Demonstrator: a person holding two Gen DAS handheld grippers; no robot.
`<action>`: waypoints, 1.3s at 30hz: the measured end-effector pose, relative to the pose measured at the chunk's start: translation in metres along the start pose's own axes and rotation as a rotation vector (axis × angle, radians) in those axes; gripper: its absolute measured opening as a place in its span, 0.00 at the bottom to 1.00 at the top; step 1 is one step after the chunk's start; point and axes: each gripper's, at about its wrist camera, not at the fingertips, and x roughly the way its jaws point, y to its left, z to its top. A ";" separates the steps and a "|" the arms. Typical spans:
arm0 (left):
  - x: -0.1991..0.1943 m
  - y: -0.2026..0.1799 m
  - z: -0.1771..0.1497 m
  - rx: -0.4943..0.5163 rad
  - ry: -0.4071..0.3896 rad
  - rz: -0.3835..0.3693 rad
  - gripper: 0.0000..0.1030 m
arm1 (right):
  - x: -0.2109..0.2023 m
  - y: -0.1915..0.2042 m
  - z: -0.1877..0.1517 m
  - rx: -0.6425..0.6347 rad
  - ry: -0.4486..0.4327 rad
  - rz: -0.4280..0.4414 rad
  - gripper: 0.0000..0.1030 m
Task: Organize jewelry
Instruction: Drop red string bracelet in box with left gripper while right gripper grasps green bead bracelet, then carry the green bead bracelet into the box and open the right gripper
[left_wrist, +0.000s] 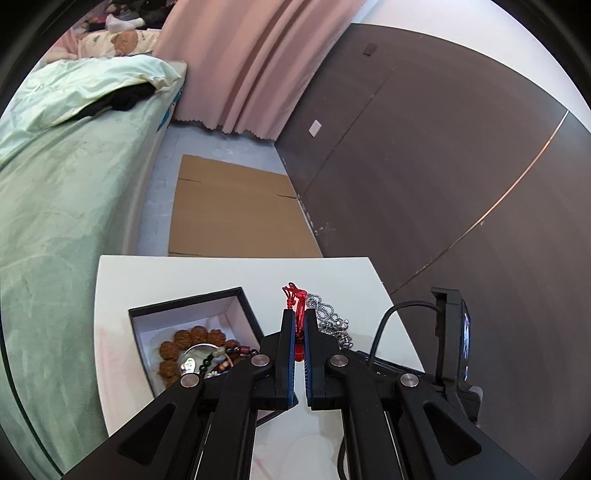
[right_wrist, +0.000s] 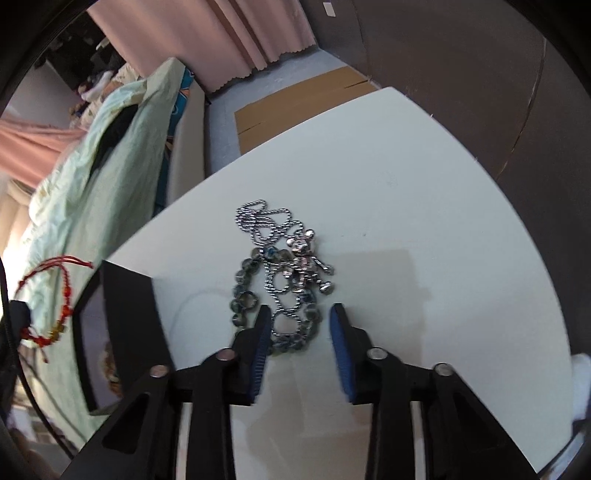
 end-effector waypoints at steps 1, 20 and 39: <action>-0.001 0.001 -0.001 -0.002 -0.001 0.001 0.03 | 0.000 0.000 0.000 -0.010 -0.006 -0.020 0.19; -0.028 0.039 -0.021 -0.144 0.036 -0.051 0.11 | -0.055 -0.013 -0.029 0.072 -0.106 0.211 0.09; -0.065 0.056 -0.024 -0.178 -0.010 -0.054 0.84 | -0.135 0.048 -0.027 -0.042 -0.272 0.346 0.09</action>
